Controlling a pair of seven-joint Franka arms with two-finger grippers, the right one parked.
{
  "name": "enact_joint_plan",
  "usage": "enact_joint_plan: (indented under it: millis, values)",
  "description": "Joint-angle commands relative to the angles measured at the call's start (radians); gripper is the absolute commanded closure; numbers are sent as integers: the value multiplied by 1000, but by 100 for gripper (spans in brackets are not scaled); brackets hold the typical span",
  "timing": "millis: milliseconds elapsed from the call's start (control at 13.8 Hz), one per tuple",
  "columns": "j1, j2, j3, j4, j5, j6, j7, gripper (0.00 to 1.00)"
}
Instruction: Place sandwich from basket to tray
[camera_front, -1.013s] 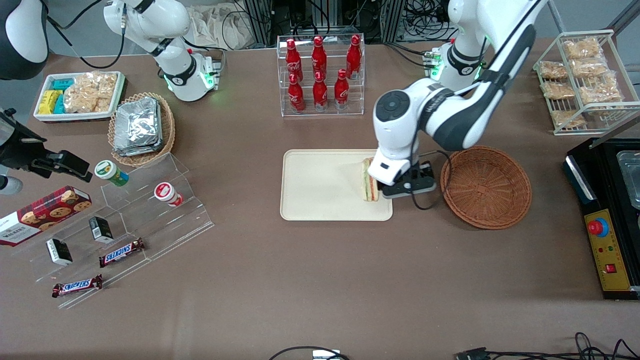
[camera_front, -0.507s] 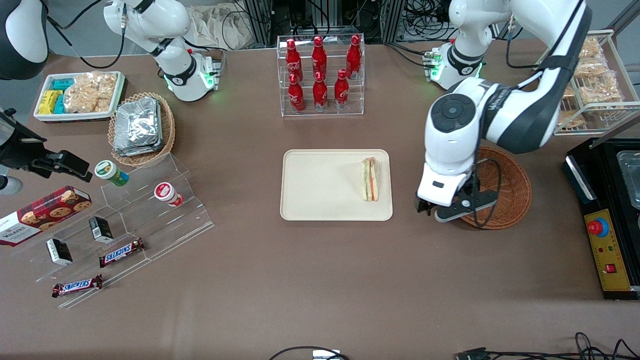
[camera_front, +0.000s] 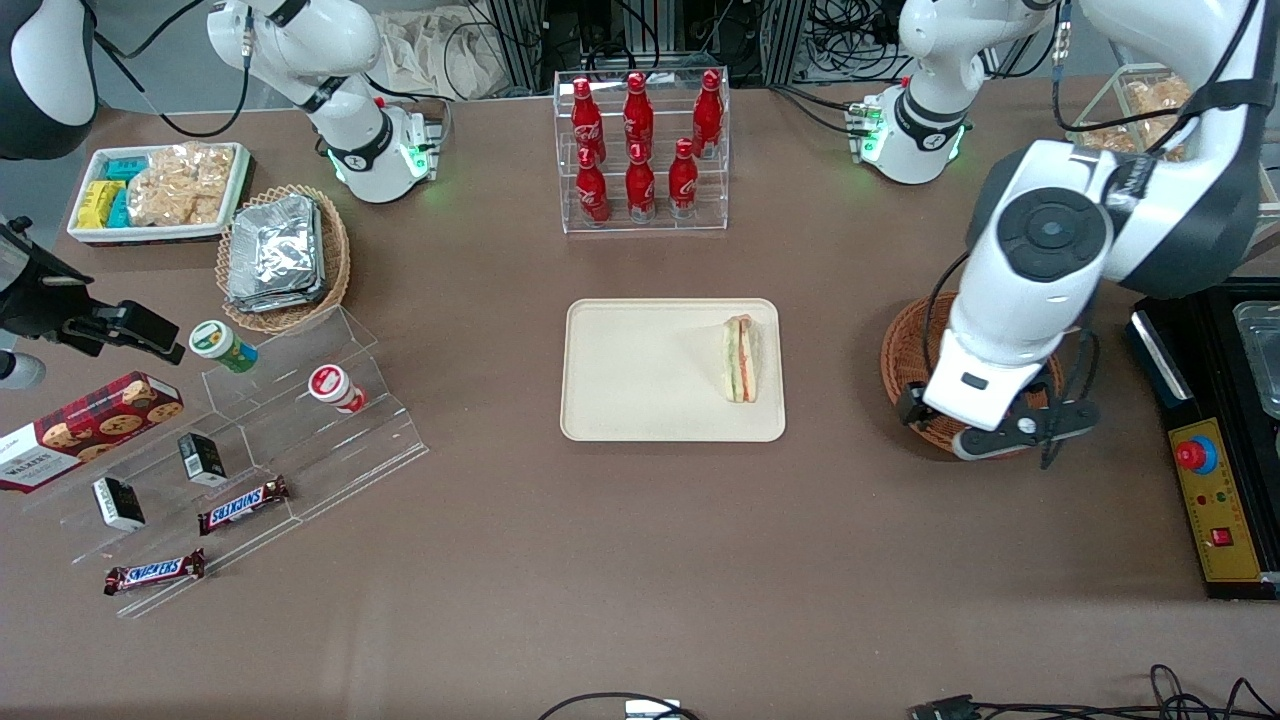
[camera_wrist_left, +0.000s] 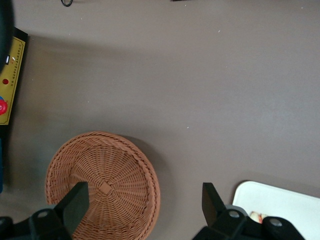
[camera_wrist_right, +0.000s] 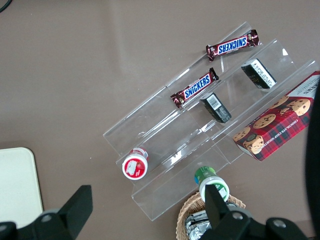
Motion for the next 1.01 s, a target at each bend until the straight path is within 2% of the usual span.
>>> enact_joint_plan:
  millis: [0, 217, 434, 579, 724, 941]
  values:
    - [-57, -88, 122, -12, -89, -26, 129, 0]
    - [-145, -176, 320, -35, -258, -33, 329, 0]
    - [-182, -271, 423, -56, -329, -117, 480, 0]
    - [-249, -321, 526, -56, -381, -190, 537, 0]
    - [-260, -368, 569, -56, -413, -249, 586, 0]
    - [-262, -391, 572, -56, -413, -285, 592, 0]
